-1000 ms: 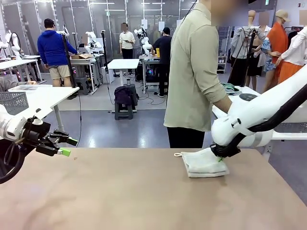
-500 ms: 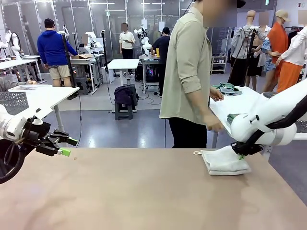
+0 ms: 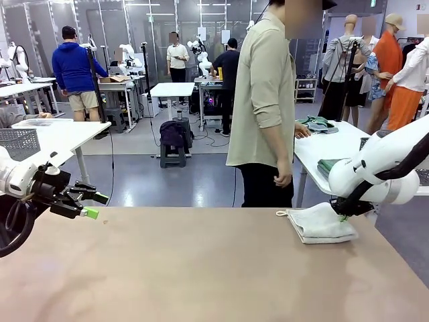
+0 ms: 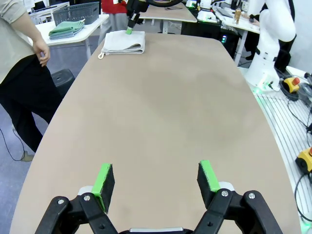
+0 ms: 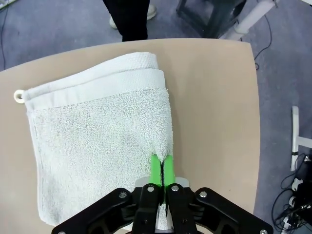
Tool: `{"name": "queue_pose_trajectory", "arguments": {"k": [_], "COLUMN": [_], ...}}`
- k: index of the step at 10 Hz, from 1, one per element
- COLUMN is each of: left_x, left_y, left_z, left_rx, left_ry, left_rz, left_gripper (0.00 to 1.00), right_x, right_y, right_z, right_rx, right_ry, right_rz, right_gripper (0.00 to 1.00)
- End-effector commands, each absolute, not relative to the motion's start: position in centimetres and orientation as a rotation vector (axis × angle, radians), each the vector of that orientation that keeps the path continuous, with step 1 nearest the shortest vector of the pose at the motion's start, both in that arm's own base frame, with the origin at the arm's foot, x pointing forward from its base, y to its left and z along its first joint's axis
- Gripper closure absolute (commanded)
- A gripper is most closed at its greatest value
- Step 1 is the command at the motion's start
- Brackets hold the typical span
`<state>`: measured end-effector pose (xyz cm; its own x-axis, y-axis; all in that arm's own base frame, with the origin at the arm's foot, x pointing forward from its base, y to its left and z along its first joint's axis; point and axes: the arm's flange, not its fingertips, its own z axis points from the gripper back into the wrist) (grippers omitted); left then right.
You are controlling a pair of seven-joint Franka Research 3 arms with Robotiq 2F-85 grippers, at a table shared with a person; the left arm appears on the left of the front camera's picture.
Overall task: Fold the towels and place them in the basket.
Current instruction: Place the folded Towel with hook on the right side of the table.
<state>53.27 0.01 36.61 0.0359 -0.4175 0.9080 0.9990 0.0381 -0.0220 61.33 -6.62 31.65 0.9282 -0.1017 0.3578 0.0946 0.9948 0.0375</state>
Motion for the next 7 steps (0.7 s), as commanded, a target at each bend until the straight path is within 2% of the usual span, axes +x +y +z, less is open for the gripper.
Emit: {"name": "queue_pose_trajectory", "arguments": {"k": [1,2,3,4,5,6,7], "left_x": [53.0,53.0,53.0,53.0,53.0,53.0,53.0], "left_y": [0.0,0.0,0.0,0.0,0.0,0.0,0.0], "left_z": [36.8,36.8,36.8,36.8,36.8,36.8,36.8], "left_rx": [-0.877,-0.877,-0.877,-0.877,-0.877,-0.877,-0.877], "left_ry": [-0.886,-0.886,-0.886,-0.886,-0.886,-0.886,-0.886], "left_rz": [-1.340,-1.340,-1.340,-1.340,-1.340,-1.340,-1.340], "left_gripper": [0.13,0.13,0.13,0.13,0.13,0.13,0.13], "right_x": [61.6,61.3,61.0,60.7,60.3,59.4,57.6], "right_y": [-7.5,-7.5,-7.4,-7.5,-7.7,-7.5,-6.4], "right_z": [31.4,31.6,32.0,32.6,33.2,34.3,36.2], "right_rx": [0.038,0.036,0.028,0.022,0.020,0.049,0.055], "right_ry": [-0.389,-0.391,-0.393,-0.397,-0.404,-0.407,-0.404], "right_rz": [-0.095,-0.093,-0.092,-0.092,-0.090,-0.068,-0.036], "right_gripper": [0.78,0.78,0.58,0.75,0.38,0.55,0.55]}}
